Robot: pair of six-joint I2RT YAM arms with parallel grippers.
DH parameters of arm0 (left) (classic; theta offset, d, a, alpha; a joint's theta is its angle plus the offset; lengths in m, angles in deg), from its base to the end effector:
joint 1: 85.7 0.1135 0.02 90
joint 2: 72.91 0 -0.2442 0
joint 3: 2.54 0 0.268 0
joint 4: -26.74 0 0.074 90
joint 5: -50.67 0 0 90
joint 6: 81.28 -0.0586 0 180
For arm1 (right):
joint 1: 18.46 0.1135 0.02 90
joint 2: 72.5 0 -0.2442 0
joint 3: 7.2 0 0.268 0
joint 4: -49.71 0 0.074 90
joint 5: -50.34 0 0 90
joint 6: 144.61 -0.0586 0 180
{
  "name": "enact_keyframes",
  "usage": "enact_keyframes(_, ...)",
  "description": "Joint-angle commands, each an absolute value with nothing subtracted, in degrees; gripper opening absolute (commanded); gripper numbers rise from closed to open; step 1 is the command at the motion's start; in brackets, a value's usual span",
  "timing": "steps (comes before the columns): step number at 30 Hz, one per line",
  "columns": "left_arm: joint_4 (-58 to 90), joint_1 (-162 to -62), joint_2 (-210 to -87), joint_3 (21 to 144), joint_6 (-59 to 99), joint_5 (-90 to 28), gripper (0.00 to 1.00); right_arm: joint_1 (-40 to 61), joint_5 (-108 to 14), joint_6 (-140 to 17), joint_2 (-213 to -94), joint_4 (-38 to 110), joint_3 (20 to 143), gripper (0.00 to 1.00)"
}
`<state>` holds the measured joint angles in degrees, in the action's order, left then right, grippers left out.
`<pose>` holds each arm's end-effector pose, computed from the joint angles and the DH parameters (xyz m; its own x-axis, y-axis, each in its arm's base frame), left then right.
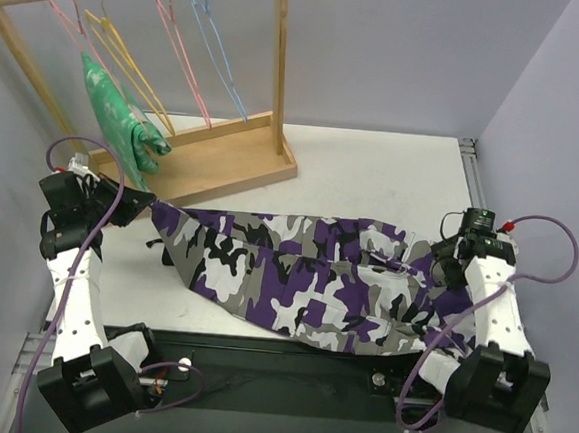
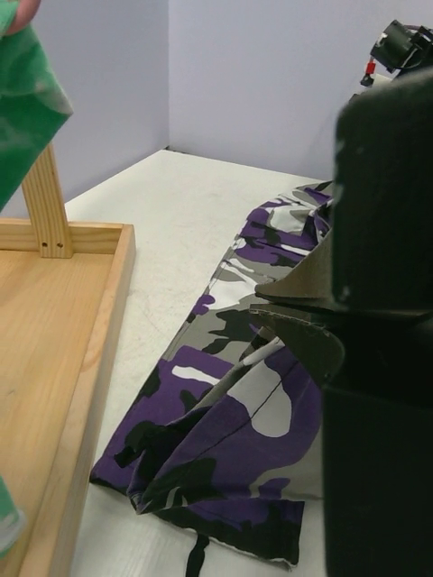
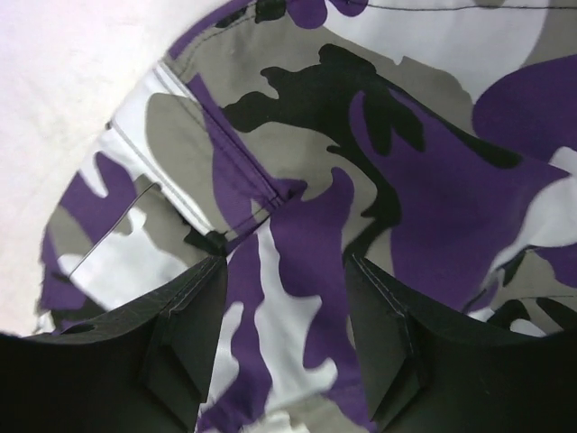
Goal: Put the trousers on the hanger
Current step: Flatten out the trousers at the center of the board.
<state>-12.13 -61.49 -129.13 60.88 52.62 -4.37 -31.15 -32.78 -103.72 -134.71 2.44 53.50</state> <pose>0.2454 0.0735 0.2860 -0.4204 -0.8121 -0.4046 -0.2537 0.5334 -0.8069 0.2532 -0.0642 0.2231 -0.2573 0.8272 -0.4995 0.7479 0.4978 0.4392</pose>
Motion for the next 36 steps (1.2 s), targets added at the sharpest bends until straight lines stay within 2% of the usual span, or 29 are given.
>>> enact_keyframes(1,-12.0,-60.9,-129.4,61.5,49.2,-6.6,0.0,-29.2,-28.2,-107.6,-144.0,8.5,54.4,0.55)
enact_keyframes(9,-14.2,-60.3,-129.5,61.4,47.0,-10.3,0.0,-27.3,-31.0,-108.9,-166.0,10.0,64.3,0.56)
enact_keyframes(20,-19.9,-56.6,-129.6,64.1,43.3,-13.4,0.0,-22.0,-34.3,-108.0,-186.4,6.9,85.3,0.57)
enact_keyframes(30,-21.1,-55.3,-131.9,67.4,40.9,-15.2,0.0,-14.9,-42.1,-103.3,-200.3,1.5,108.4,0.56)
enact_keyframes(36,-21.4,-55.1,-132.8,69.5,39.9,-15.1,0.0,-13.9,-47.1,-101.9,-201.9,1.2,113.7,0.57)
